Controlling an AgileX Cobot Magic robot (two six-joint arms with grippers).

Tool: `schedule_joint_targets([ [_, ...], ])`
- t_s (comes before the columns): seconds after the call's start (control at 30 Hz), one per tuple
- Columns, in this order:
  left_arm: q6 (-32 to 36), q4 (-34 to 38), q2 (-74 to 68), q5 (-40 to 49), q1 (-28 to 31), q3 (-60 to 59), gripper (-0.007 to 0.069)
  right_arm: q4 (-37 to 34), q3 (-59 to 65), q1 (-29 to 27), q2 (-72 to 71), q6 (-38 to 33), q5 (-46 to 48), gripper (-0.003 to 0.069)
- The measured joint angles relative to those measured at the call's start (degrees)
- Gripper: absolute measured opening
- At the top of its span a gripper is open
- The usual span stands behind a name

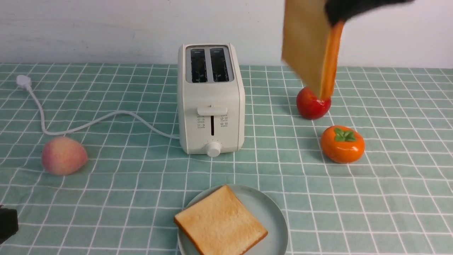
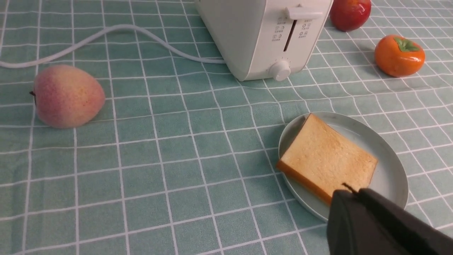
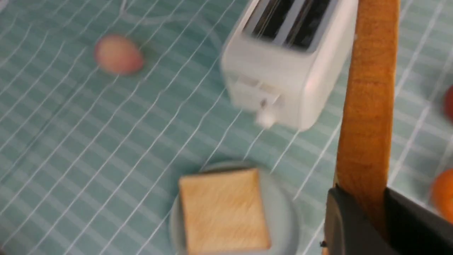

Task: Take toasted bread from bread machine on blue coffee table place on plate.
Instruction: 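Place the held slice of bread on top of the slice on the plate with the right gripper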

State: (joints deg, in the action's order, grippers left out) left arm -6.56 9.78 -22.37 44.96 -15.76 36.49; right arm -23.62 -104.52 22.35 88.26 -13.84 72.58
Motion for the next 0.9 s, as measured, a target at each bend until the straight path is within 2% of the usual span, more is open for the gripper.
schedule_joint_targets([
  [0.07,0.0,0.0,0.0,0.3,0.0,0.0,-0.0014,-5.9,7.6,0.0,0.1,-5.3,0.0,0.0077],
  [0.1,0.0,0.1,0.0,0.4,0.0,0.0,-0.0014,-6.6,8.4,0.0,0.1,-5.8,0.0,0.0077],
  [0.17,0.0,0.6,0.0,0.8,0.0,0.0,-0.0014,-16.1,16.7,0.0,2.2,-11.8,-0.3,0.0077],
  [0.33,0.0,1.9,0.0,0.8,0.0,0.0,-0.0014,-29.4,22.3,0.0,6.8,-23.9,-1.6,0.0077],
  [0.43,0.0,2.3,0.0,0.8,0.0,0.0,-0.0014,-31.9,22.6,-0.1,10.2,-28.5,-2.3,0.0077],
  [0.63,0.0,2.4,0.0,2.5,0.0,0.0,-0.0014,-35.8,23.0,-0.1,14.4,-28.5,-3.1,0.0077],
  [0.77,0.0,2.4,0.0,4.7,0.0,0.0,-0.0014,-35.3,23.0,-0.2,14.9,-28.0,-3.2,0.0077],
  [0.9,0.0,2.4,0.0,5.3,0.0,0.0,-0.0014,-32.3,23.0,-0.2,15.3,-24.1,-3.3,0.0077],
])
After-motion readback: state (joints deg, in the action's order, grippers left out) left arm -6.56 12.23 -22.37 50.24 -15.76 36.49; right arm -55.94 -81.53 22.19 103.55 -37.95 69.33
